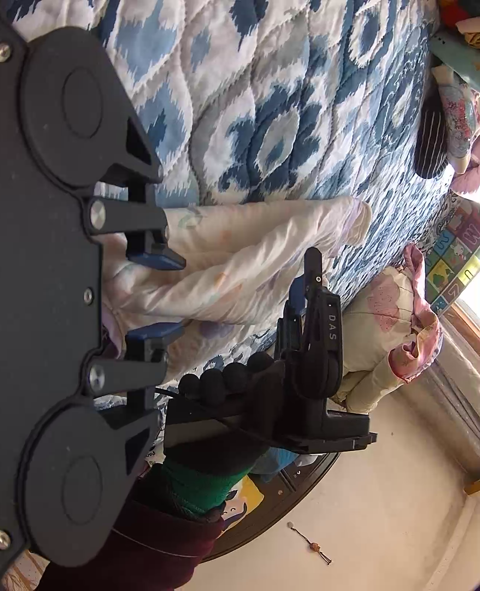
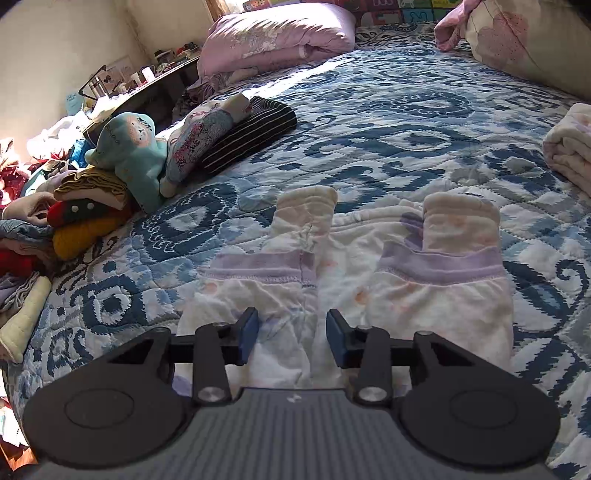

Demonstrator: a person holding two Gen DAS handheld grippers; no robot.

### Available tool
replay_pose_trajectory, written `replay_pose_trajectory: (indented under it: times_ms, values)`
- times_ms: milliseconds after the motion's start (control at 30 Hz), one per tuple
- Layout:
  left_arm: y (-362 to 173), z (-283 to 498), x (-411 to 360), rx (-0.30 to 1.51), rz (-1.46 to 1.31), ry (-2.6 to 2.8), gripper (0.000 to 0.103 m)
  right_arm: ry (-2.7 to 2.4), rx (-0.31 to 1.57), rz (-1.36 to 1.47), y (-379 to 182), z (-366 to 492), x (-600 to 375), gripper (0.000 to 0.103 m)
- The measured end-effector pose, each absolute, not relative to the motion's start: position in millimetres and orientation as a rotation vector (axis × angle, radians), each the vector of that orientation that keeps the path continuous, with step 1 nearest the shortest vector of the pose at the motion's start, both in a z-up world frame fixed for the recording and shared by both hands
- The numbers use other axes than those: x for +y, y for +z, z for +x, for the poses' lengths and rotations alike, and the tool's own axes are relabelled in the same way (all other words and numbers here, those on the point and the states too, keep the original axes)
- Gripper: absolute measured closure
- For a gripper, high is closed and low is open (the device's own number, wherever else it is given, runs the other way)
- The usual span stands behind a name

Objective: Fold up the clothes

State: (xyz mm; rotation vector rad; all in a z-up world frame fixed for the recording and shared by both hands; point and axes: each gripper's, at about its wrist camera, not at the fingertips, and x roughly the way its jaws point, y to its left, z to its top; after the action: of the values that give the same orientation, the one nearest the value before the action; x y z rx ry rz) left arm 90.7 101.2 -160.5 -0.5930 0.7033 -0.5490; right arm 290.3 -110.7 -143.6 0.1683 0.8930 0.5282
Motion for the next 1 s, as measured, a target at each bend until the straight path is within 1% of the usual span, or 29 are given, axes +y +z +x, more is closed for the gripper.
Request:
replay_pose_trajectory:
  times_ms: [33, 67, 200, 267, 367, 500, 600, 633, 667, 700, 767, 867, 1000]
  values:
    - [-160, 91, 101, 0.703, -0.594, -0.549, 0.073, 0.535, 0.890, 0.161, -144, 289, -110, 0.088]
    - [-160, 91, 101, 0.703, -0.593, -0.546, 0.073, 0.537, 0.865, 0.145, -141, 285, -109, 0.091]
    - [-159, 90, 103, 0.694, -0.607, -0.542, 0.073, 0.525, 0.697, 0.198, -114, 264, -129, 0.092]
    - [-159, 91, 104, 0.696, -0.623, -0.531, 0.076, 0.480, 0.631, 0.265, -103, 261, -147, 0.092]
    - [-162, 93, 107, 0.709, -0.645, -0.499, 0.081, 0.452, 0.639, 0.275, -105, 272, -155, 0.092]
    - [-172, 97, 116, 0.762, -0.710, -0.467, 0.083, 0.442, 0.697, 0.214, -123, 286, -140, 0.092]
    - [-176, 100, 114, 0.802, -0.709, -0.480, 0.083, 0.413, 0.785, 0.123, -144, 294, -123, 0.090]
    - [-175, 99, 114, 0.808, -0.703, -0.481, 0.083, 0.405, 0.799, 0.090, -148, 293, -119, 0.085]
    - [-174, 99, 114, 0.807, -0.698, -0.482, 0.083, 0.398, 0.798, 0.058, -151, 290, -117, 0.079]
    - [-173, 98, 116, 0.805, -0.698, -0.484, 0.083, 0.397, 0.788, 0.060, -150, 286, -118, 0.078]
    - [-169, 96, 122, 0.796, -0.710, -0.483, 0.079, 0.391, 0.748, 0.097, -141, 278, -127, 0.077]
    - [-155, 85, 136, 0.715, -0.719, -0.445, 0.078, 0.402, 0.641, 0.069, -117, 256, -136, 0.072]
    - [-134, 82, 151, 0.578, -0.768, -0.397, 0.078, 0.528, 0.590, -0.017, -99, 225, -140, 0.072]
